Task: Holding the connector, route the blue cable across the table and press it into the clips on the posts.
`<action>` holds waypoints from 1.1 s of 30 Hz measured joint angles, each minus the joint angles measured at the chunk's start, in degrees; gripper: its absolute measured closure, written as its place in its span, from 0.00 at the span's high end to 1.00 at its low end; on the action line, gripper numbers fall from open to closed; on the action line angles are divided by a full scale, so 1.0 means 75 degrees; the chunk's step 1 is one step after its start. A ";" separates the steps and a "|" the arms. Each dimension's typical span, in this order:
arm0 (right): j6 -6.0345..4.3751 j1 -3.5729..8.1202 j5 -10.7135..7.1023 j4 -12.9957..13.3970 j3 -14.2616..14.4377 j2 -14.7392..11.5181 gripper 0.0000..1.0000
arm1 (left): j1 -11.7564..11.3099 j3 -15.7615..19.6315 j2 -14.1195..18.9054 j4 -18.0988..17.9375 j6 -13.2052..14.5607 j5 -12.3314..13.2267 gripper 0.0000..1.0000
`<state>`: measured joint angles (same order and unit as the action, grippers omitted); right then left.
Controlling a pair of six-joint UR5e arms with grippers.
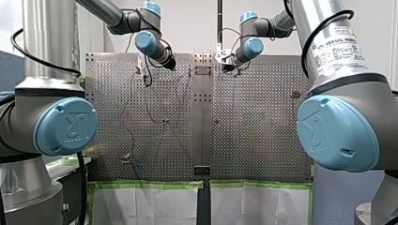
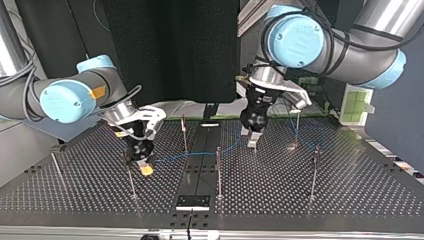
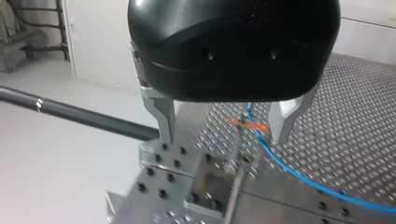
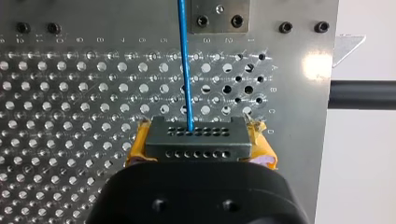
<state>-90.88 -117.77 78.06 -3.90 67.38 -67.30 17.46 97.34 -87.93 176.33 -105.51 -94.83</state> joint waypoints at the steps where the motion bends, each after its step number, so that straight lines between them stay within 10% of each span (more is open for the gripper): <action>1: 0.0000 0.0001 0.0000 0.0001 0.0000 0.0000 0.00 | 0.0034 0.0001 0.0093 0.0038 0.0010 -0.0002 1.00; 18: -0.0002 0.0038 -0.0052 0.0012 0.0000 0.0000 0.00 | 0.0705 -0.0114 0.0319 0.0223 0.0079 -0.0526 1.00; 33: -0.0025 0.0011 -0.0067 0.0008 0.0000 0.0003 0.00 | 0.1696 -0.1077 -0.0549 0.0363 0.0266 -0.1515 1.00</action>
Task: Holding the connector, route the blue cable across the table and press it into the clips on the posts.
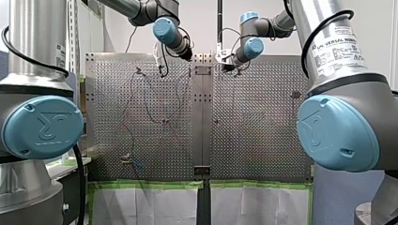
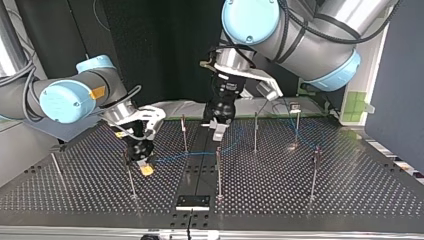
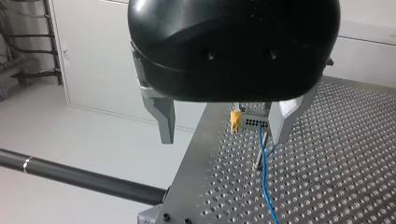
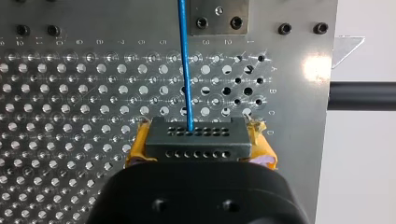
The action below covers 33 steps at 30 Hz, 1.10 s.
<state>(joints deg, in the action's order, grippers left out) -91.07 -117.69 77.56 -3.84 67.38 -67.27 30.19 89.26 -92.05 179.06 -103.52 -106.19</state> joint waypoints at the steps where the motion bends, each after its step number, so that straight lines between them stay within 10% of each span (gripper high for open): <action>1: 0.0000 0.0002 -0.0001 -0.0001 -0.0001 0.0000 0.00 | 0.0086 -0.0086 -0.0087 -0.0011 -0.0002 -0.0088 1.00; 13: 0.0000 0.0006 -0.0057 -0.0003 0.0000 -0.0001 0.00 | 0.0846 -0.1017 -0.1018 -0.0040 0.0004 -0.0530 1.00; 33: 0.0000 0.0027 -0.0074 -0.0008 0.0000 -0.0001 0.00 | 0.0502 -0.1517 -0.2396 -0.0150 -0.0150 -0.0465 1.00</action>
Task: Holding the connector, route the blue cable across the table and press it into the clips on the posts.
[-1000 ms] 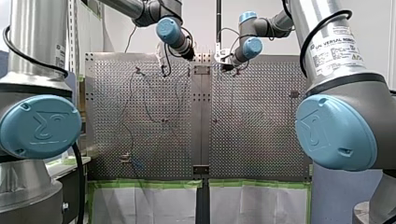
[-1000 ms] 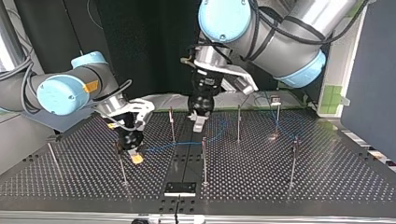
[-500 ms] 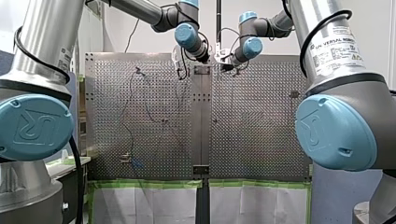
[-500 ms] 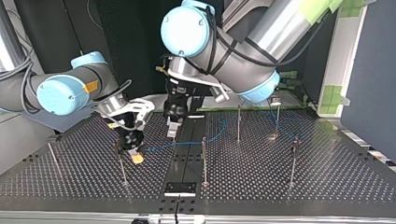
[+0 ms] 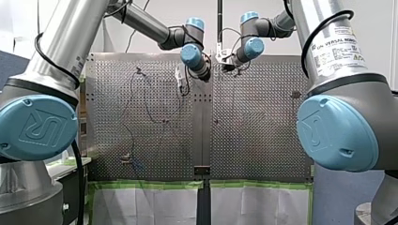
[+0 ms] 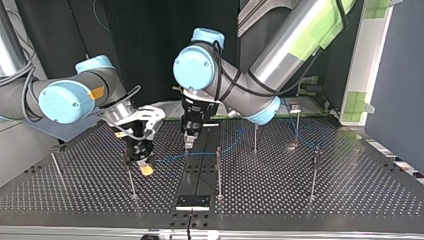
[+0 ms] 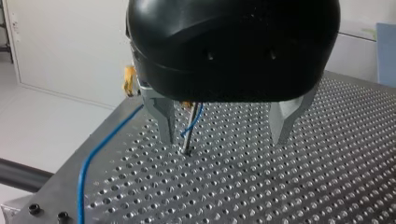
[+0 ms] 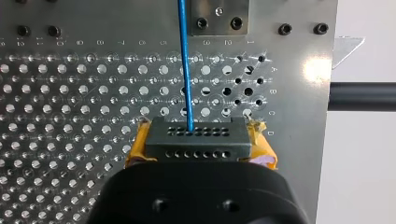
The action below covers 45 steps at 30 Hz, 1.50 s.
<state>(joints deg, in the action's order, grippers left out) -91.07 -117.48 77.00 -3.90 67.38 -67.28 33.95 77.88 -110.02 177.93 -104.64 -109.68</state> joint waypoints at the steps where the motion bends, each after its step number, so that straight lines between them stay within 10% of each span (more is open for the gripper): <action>1: 0.0000 0.0000 0.0000 -0.0002 -0.0002 0.0000 0.00 | -0.0004 0.0000 -0.0013 -0.0011 0.0014 -0.0024 1.00; 22: 0.0000 0.0060 -0.0057 -0.0003 0.0000 0.0002 0.00 | 0.0139 0.0158 0.0411 -0.0020 0.0078 -0.0997 1.00; 45: 0.0000 0.0061 -0.0069 0.0000 0.0000 0.0010 0.00 | -0.0156 0.0020 0.0333 -0.0892 0.0192 -0.0201 1.00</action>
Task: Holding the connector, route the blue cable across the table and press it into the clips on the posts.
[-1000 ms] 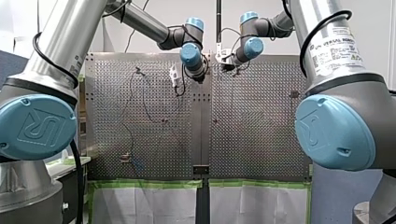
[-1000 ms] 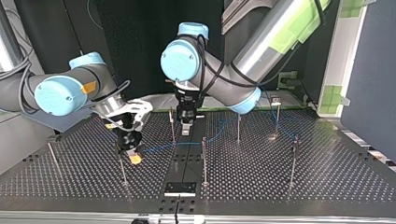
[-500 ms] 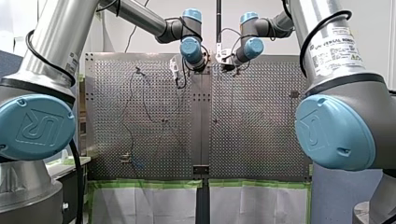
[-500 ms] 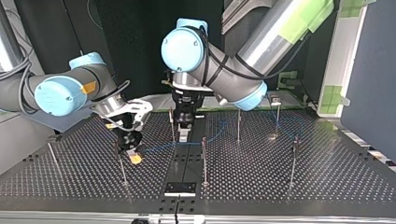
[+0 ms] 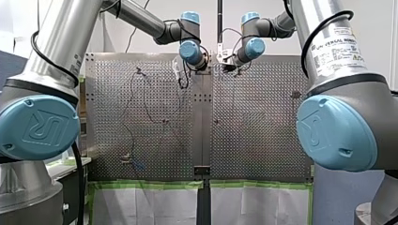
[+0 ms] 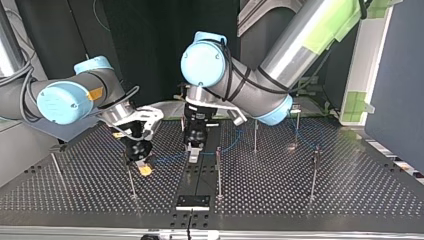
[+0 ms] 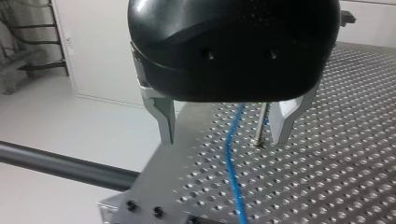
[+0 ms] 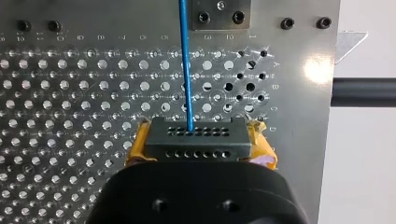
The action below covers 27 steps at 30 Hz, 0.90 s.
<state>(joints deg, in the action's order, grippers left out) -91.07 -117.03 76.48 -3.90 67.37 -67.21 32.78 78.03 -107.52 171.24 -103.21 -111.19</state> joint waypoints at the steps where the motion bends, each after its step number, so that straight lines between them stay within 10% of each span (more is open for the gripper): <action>1: 0.0000 0.0000 -0.0008 0.0001 0.0000 0.0000 0.00 | -0.0016 -0.0053 -0.0065 0.0053 0.0025 0.0036 1.00; 24: 0.0000 0.0000 -0.0036 -0.0007 0.0000 0.0000 0.00 | -0.0102 -0.1300 -0.0975 0.0723 0.0448 -0.0279 1.00; 27: 0.0000 0.0000 -0.0040 -0.0007 0.0000 0.0001 0.00 | -0.0082 -0.1306 -0.0977 0.0723 0.0493 -0.0307 0.87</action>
<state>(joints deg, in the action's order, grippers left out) -91.07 -117.03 76.18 -3.95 67.37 -67.20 32.16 68.24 -114.85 176.66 -99.51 -113.49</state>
